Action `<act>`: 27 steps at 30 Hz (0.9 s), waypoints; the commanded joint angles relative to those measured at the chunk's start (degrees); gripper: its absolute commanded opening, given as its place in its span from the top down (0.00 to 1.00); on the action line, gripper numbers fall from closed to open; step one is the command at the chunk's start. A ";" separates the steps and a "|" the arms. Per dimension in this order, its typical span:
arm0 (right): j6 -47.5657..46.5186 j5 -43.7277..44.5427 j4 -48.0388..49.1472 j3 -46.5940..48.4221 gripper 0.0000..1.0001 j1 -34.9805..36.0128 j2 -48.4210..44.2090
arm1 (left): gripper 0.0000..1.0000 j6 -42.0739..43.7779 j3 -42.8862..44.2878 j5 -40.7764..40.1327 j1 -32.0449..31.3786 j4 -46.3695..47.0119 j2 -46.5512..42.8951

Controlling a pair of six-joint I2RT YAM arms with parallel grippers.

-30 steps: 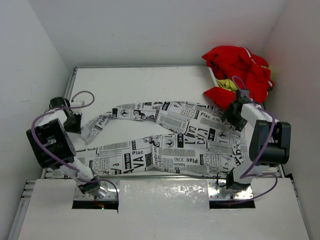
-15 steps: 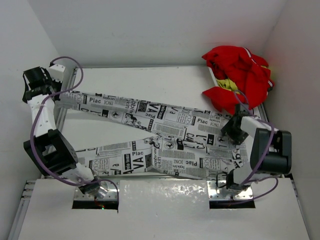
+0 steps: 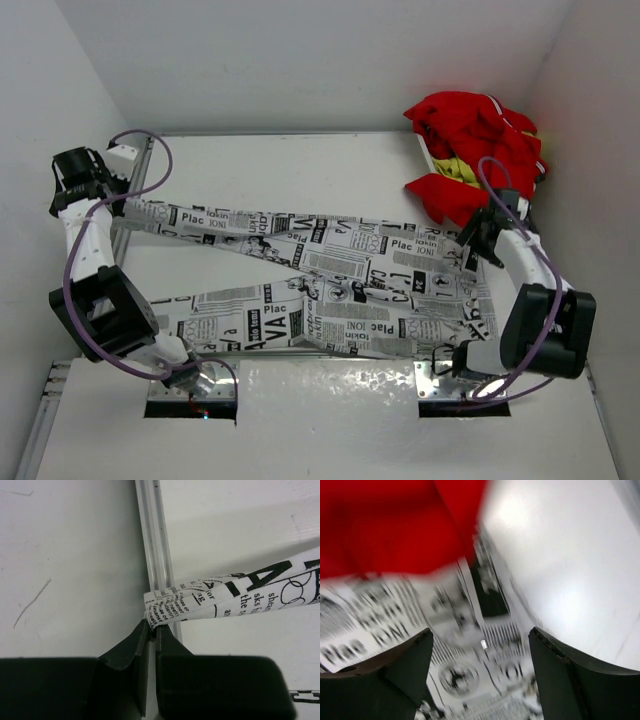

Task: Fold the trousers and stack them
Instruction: Flatten the trousers out, then fold the trousers

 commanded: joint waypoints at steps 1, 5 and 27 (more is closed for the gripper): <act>-6.32 -2.57 7.70 5.32 0.26 -2.29 4.59 | 1.00 0.07 1.43 2.51 0.69 1.70 -1.98; -6.85 -5.82 12.12 8.31 0.26 -3.17 12.77 | 1.00 0.51 -0.24 2.69 0.61 1.53 -1.90; -4.65 -8.20 8.16 12.53 1.00 -3.26 27.04 | 1.00 0.77 1.52 0.23 0.69 0.73 -0.58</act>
